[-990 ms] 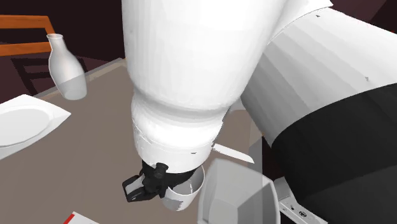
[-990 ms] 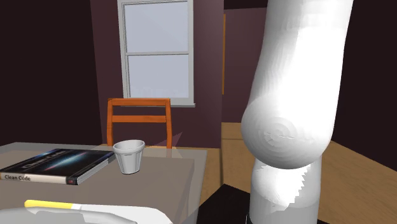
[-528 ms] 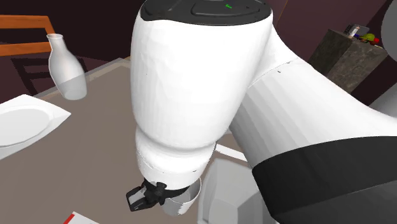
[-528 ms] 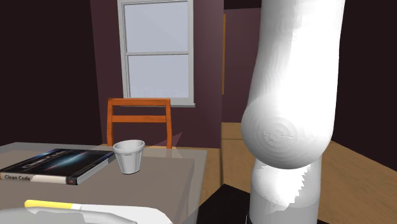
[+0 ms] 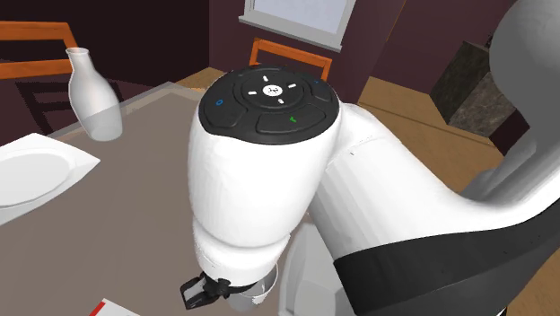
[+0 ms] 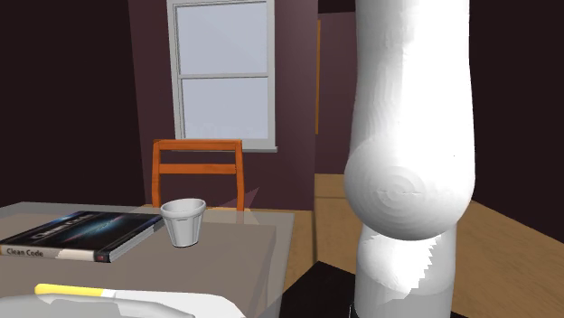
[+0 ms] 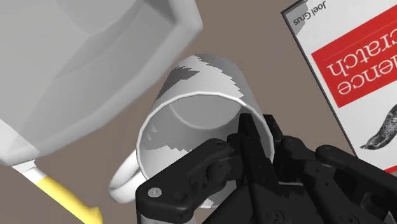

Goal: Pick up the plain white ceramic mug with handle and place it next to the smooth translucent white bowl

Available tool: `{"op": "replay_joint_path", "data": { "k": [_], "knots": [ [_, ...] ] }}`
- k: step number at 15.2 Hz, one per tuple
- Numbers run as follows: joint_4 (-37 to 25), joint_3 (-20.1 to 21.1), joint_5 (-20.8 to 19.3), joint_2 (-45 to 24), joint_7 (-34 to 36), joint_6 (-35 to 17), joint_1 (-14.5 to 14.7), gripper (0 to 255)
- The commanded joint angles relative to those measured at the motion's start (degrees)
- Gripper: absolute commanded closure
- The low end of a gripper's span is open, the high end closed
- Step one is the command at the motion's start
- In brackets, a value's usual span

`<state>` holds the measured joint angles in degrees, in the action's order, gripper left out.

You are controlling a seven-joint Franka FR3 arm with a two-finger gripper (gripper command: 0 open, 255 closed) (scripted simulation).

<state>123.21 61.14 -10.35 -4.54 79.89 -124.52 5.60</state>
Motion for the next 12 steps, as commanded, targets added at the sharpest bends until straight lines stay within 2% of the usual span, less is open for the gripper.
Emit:
{"op": "replay_joint_path", "data": {
  "k": [1, 5, 12],
  "knots": [
    [0.7, -0.3, -1.9, -1.6, 1.4, -1.3, 0.5, 255],
    [2.0, -1.6, -6.2, -5.1, 4.6, -4.0, 1.9, 255],
    [2.0, -1.7, -6.2, -5.1, 4.6, -4.0, 2.0, 255]
  ]
}}
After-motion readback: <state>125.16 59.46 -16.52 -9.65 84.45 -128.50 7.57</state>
